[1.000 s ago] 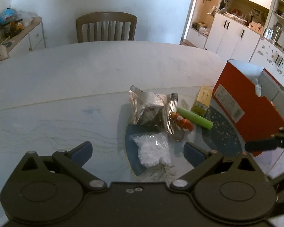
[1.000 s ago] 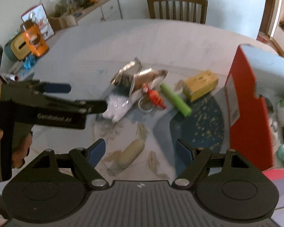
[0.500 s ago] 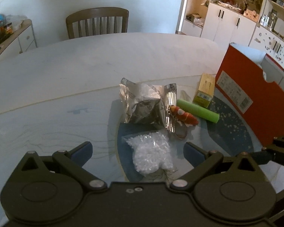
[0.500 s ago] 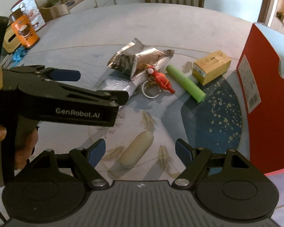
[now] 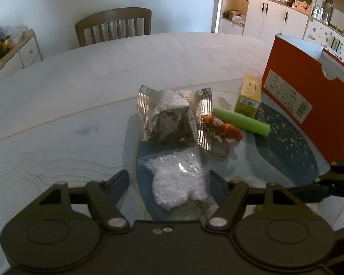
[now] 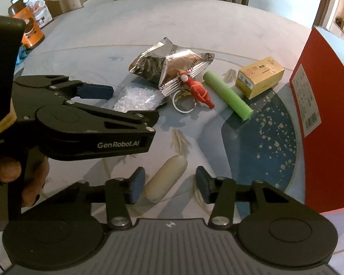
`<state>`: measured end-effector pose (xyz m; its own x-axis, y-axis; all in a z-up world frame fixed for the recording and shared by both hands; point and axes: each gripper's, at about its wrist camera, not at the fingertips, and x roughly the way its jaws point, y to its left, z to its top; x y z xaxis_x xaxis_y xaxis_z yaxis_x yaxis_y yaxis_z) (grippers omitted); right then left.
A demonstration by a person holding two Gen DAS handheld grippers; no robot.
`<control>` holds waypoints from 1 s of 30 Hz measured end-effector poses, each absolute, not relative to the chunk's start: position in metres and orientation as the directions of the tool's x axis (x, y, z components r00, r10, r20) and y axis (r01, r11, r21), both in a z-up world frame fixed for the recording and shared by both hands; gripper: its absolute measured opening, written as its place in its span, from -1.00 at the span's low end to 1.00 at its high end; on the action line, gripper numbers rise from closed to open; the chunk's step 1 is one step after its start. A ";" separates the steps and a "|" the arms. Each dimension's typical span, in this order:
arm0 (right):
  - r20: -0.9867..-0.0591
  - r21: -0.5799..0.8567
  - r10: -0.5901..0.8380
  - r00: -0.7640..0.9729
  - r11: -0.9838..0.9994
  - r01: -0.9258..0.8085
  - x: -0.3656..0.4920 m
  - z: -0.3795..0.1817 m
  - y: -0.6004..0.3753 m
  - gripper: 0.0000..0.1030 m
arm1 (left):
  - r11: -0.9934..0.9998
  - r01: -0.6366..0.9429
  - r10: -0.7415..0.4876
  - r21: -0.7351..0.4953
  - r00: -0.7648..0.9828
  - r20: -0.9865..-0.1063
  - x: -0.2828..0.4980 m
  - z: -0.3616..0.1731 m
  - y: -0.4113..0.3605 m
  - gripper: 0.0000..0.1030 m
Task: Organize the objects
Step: 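Grasp the clear bag of white beads with the left tool while the right tool grasps the cream cylinder, then carry the bead bag and cream cylinder over the red shoebox with both tools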
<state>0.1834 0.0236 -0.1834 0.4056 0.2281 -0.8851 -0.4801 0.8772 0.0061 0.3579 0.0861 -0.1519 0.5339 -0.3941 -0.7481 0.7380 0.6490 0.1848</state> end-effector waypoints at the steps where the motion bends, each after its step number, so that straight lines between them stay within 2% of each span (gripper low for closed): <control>1: -0.885 0.010 0.232 0.403 0.875 -0.483 0.183 -0.183 0.024 -0.18 | 0.649 0.738 -0.394 0.187 0.536 -0.746 0.357 -0.152 0.086 0.29; 7: -0.888 0.002 0.236 0.395 0.861 -0.509 0.178 -0.182 0.026 -0.39 | 0.641 0.743 -0.392 0.192 0.533 -0.750 0.355 -0.150 0.086 0.05; 9: -0.888 0.009 0.243 0.391 0.858 -0.513 0.177 -0.181 0.026 -0.45 | 0.640 0.744 -0.393 0.193 0.533 -0.750 0.355 -0.149 0.086 -0.10; 13: -0.888 0.031 0.256 0.381 0.861 -0.507 0.176 -0.181 0.020 -0.68 | 0.648 0.739 -0.389 0.185 0.530 -0.753 0.354 -0.147 0.087 -0.20; 18: -0.885 0.054 0.266 0.381 0.874 -0.484 0.177 -0.180 0.009 -0.70 | 0.657 0.731 -0.385 0.181 0.532 -0.754 0.351 -0.144 0.090 -0.32; 30: -0.857 0.128 0.318 0.405 0.893 -0.431 0.169 -0.155 -0.024 -0.71 | 0.718 0.686 -0.388 0.121 0.538 -0.749 0.332 -0.124 0.105 -0.36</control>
<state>0.1686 -0.0244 -0.1546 0.4052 0.3180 -0.8571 -0.4306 0.8934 0.1279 0.3320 0.1047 -0.1240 0.5378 -0.3879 -0.7486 0.6857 0.7178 0.1206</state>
